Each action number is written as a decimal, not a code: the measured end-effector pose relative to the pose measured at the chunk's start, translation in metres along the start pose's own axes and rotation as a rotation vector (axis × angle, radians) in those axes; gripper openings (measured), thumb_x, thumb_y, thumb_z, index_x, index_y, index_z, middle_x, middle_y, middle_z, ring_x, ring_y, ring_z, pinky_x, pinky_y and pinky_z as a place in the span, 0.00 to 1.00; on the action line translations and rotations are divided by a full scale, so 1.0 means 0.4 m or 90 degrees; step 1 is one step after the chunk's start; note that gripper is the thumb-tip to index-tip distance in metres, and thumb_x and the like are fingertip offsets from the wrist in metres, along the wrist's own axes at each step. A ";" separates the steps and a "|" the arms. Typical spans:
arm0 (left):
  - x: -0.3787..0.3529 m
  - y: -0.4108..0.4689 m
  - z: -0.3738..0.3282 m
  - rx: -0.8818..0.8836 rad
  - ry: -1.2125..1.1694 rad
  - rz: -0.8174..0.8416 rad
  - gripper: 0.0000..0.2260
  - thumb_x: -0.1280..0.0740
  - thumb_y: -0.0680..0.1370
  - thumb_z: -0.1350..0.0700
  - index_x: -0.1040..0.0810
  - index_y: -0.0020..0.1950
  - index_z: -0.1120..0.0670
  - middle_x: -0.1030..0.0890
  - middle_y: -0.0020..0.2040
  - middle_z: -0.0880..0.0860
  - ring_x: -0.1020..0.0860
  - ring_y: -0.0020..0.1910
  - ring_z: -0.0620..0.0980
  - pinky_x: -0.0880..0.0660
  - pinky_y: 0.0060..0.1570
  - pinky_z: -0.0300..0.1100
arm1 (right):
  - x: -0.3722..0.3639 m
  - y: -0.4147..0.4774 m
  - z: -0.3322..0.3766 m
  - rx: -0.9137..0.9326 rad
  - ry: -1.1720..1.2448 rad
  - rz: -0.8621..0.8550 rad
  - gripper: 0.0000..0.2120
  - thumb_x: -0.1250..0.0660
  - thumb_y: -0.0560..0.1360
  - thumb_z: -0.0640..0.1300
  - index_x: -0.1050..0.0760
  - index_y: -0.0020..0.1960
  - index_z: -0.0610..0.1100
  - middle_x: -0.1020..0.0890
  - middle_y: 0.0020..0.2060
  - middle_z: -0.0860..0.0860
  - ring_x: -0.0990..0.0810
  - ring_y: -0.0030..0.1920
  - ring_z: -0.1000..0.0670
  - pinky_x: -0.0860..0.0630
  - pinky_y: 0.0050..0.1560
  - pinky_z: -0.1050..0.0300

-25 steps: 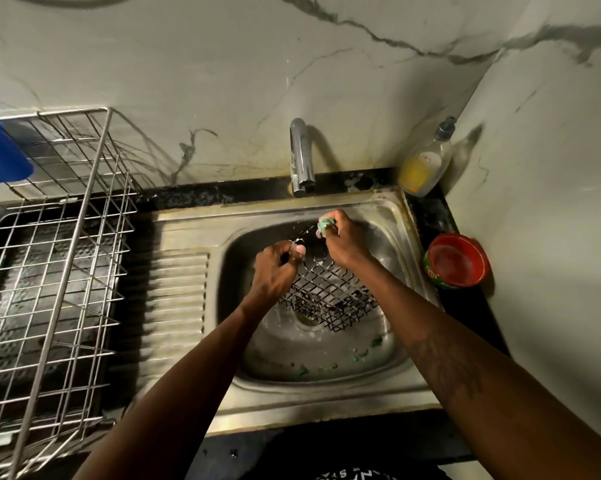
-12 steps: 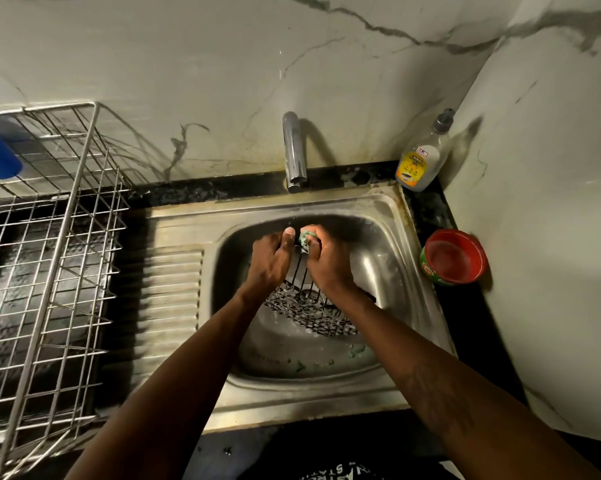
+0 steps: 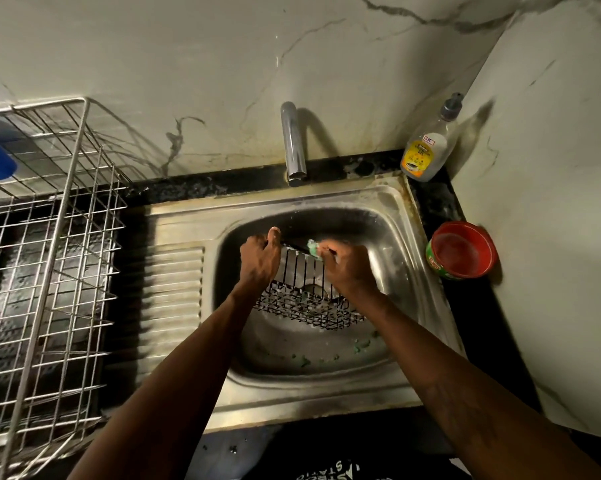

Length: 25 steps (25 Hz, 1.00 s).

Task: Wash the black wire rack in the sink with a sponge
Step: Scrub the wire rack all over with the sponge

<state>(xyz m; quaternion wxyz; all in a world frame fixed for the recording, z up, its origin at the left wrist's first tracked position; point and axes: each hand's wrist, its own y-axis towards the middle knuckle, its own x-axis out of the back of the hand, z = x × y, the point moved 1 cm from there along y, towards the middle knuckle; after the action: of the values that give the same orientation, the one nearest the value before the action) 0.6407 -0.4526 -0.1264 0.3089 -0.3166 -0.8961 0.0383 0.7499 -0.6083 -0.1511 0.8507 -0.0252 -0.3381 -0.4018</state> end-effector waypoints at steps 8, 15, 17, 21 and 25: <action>-0.012 0.021 -0.018 0.019 -0.003 0.002 0.22 0.38 0.83 0.47 0.27 0.32 0.57 0.30 0.27 0.50 0.34 0.25 0.44 0.37 0.26 0.38 | -0.050 0.042 0.103 0.026 0.063 0.130 0.17 0.42 0.84 0.44 0.31 0.72 0.55 0.15 0.50 0.46 0.16 0.45 0.52 0.18 0.45 0.59; -0.001 0.040 0.025 0.087 -0.068 -0.016 0.20 0.36 0.82 0.44 0.27 0.35 0.55 0.28 0.31 0.54 0.30 0.32 0.50 0.33 0.35 0.45 | 0.026 -0.037 -0.036 -0.007 -0.162 0.139 0.20 0.36 0.75 0.33 0.23 0.66 0.41 0.15 0.53 0.40 0.15 0.50 0.42 0.18 0.53 0.51; -0.006 0.047 0.020 0.099 -0.092 -0.009 0.21 0.36 0.82 0.45 0.29 0.33 0.55 0.30 0.30 0.53 0.31 0.31 0.50 0.33 0.35 0.46 | 0.031 -0.059 -0.060 -0.095 -0.175 0.165 0.19 0.38 0.78 0.37 0.25 0.69 0.42 0.16 0.54 0.40 0.17 0.53 0.41 0.20 0.56 0.50; -0.018 0.053 -0.002 0.060 -0.033 0.007 0.23 0.37 0.82 0.44 0.30 0.31 0.54 0.31 0.26 0.49 0.34 0.26 0.46 0.36 0.30 0.41 | -0.023 -0.005 0.047 -0.046 -0.014 0.184 0.19 0.44 0.86 0.46 0.32 0.75 0.41 0.17 0.57 0.40 0.17 0.54 0.45 0.21 0.60 0.51; -0.012 0.044 -0.011 0.043 -0.011 0.013 0.23 0.38 0.83 0.45 0.29 0.32 0.56 0.31 0.26 0.49 0.36 0.25 0.45 0.38 0.26 0.39 | -0.057 0.077 0.107 0.004 0.045 0.117 0.15 0.40 0.84 0.46 0.20 0.63 0.40 0.14 0.53 0.44 0.15 0.51 0.48 0.19 0.55 0.54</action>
<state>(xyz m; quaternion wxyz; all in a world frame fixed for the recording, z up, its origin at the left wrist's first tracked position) 0.6557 -0.4421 -0.1302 0.3111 -0.3147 -0.8937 0.0742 0.7375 -0.5588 -0.1245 0.8954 -0.0387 -0.3053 -0.3218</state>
